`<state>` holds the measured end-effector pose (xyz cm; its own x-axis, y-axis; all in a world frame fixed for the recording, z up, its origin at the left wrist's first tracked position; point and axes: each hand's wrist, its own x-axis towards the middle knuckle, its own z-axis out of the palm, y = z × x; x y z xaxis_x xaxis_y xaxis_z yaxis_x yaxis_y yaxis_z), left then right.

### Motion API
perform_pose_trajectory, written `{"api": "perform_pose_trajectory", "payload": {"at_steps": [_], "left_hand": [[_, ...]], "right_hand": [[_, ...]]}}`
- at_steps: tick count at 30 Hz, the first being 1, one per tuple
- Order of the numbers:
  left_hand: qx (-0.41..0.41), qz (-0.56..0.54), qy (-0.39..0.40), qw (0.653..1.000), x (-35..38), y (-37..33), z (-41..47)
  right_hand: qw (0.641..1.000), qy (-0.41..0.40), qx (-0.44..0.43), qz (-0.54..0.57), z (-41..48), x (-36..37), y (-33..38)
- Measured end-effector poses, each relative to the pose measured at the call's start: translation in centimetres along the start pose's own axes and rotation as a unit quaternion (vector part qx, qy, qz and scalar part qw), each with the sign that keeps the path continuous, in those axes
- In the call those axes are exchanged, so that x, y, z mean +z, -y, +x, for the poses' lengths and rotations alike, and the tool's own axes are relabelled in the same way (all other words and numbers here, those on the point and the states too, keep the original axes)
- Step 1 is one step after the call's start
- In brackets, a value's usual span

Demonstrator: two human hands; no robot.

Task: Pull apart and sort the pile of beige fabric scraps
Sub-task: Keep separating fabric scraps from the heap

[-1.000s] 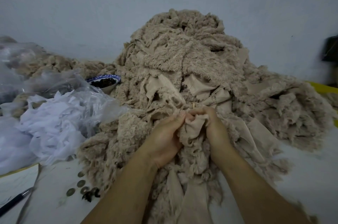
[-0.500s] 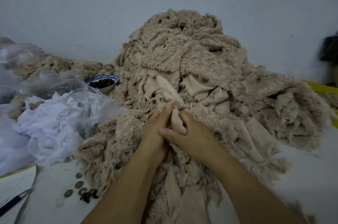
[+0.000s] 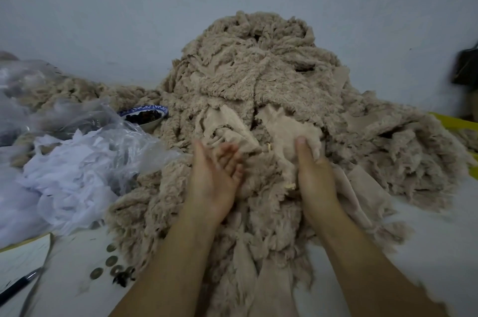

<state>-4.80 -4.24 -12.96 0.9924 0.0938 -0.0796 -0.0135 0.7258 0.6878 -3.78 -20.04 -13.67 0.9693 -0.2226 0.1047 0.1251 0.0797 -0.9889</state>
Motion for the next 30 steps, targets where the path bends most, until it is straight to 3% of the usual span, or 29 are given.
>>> {"api": "perform_pose_trajectory", "payload": {"at_steps": [2, 4, 6, 8, 9, 11, 13, 16, 19, 21, 25, 28, 30], "left_hand": [[0.022, 0.234, 0.049, 0.971, 1.5, 1.9, -1.0], [0.076, 0.421, 0.133, 0.894, 2.2, 3.1, -2.2], [0.119, 0.498, 0.166, 0.843, 1.9, 3.7, -2.4], [0.144, 0.53, 0.108, 0.829, 1.2, 3.4, -2.0], [0.126, 0.506, 0.09, 0.849, 0.9, 3.1, -1.9], [0.014, 0.325, 0.083, 0.942, 1.1, 2.6, -1.7], [-0.081, 0.142, 0.083, 0.983, 1.1, 1.9, -1.6], [-0.105, 0.028, 0.072, 0.991, 0.7, 0.7, -1.3], [-0.098, -0.002, 0.03, 0.995, 0.3, 0.1, -1.0], [-0.077, -0.01, 0.006, 0.997, 0.2, 0.0, -0.8], [-0.037, -0.052, -0.04, 0.997, 0.2, -0.1, -0.5], [0.019, -0.072, -0.076, 0.994, -0.1, -0.1, 0.1], [0.057, -0.109, -0.086, 0.989, -0.4, -0.4, 0.4]], "right_hand": [[1.0, -0.001, -0.016, -0.02, -0.2, 0.4, -0.2], [1.0, 0.012, -0.002, 0.008, -0.3, 0.4, 0.0], [0.999, 0.019, 0.024, 0.025, -0.1, 0.1, 0.3], [0.999, 0.002, 0.032, 0.035, 0.3, -0.4, 0.2], [0.998, -0.002, 0.034, 0.054, 0.4, -0.5, 0.2], [0.993, 0.0, 0.044, 0.108, 0.5, -0.4, 0.3], [0.982, 0.012, 0.064, 0.175, 0.6, -0.3, 0.2], [0.974, 0.047, 0.086, 0.204, 0.6, -0.5, 0.4], [0.979, 0.139, 0.058, 0.14, -0.2, 0.0, 0.9], [0.98, 0.197, -0.006, 0.007, -1.3, 0.5, 0.9], [0.932, 0.273, -0.086, -0.223, -3.2, 1.6, 0.2], [0.905, 0.244, -0.146, -0.317, -2.6, 1.9, -0.6], [0.951, 0.164, -0.096, -0.242, -1.8, 1.3, -0.3]]}}
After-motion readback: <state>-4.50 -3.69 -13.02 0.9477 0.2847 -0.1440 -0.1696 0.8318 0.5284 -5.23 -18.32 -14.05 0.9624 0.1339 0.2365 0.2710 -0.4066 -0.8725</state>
